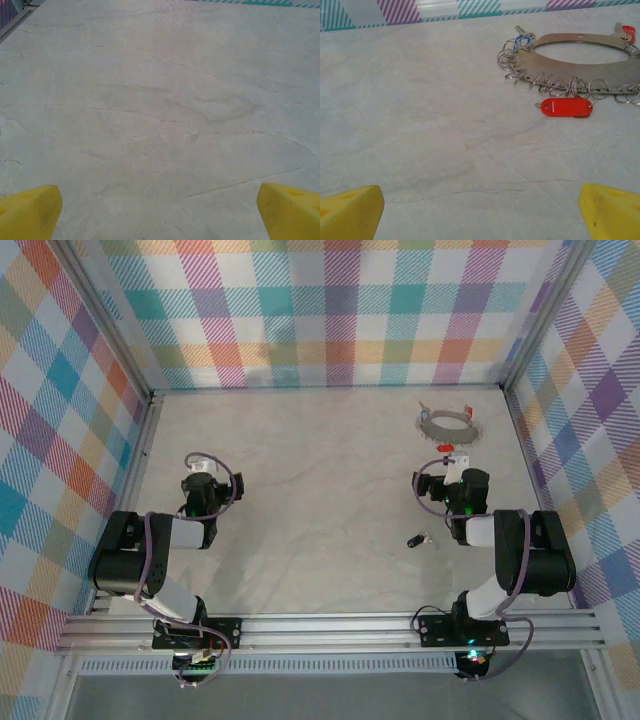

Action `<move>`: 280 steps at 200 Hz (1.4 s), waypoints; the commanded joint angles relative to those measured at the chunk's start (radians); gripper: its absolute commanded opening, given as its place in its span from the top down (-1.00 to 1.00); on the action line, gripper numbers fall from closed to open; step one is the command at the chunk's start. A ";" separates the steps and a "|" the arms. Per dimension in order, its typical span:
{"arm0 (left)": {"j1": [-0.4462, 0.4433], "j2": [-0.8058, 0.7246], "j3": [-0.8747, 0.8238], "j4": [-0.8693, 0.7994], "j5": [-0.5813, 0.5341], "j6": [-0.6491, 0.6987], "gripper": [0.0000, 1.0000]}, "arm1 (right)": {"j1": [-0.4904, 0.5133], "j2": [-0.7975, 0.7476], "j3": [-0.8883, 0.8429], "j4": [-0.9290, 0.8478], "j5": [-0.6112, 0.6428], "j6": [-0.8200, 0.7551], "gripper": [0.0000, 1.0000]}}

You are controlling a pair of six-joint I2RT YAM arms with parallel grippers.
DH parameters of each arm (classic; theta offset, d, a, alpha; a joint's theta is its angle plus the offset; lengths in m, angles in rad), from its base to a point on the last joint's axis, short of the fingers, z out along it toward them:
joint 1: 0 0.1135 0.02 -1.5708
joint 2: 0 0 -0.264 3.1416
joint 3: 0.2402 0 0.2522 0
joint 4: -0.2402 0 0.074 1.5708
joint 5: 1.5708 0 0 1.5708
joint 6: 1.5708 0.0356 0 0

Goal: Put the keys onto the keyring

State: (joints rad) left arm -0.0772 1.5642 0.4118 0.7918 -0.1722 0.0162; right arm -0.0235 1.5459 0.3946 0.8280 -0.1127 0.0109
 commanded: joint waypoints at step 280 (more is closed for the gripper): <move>-0.004 -0.379 0.155 -0.561 -0.118 0.002 -1.00 | -0.005 -0.620 0.242 -0.931 0.190 0.206 -0.99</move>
State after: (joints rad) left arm -0.0772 1.3567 0.4496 0.5285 -0.2344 0.0128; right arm -0.0246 0.9791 0.5068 0.3027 0.0250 0.1070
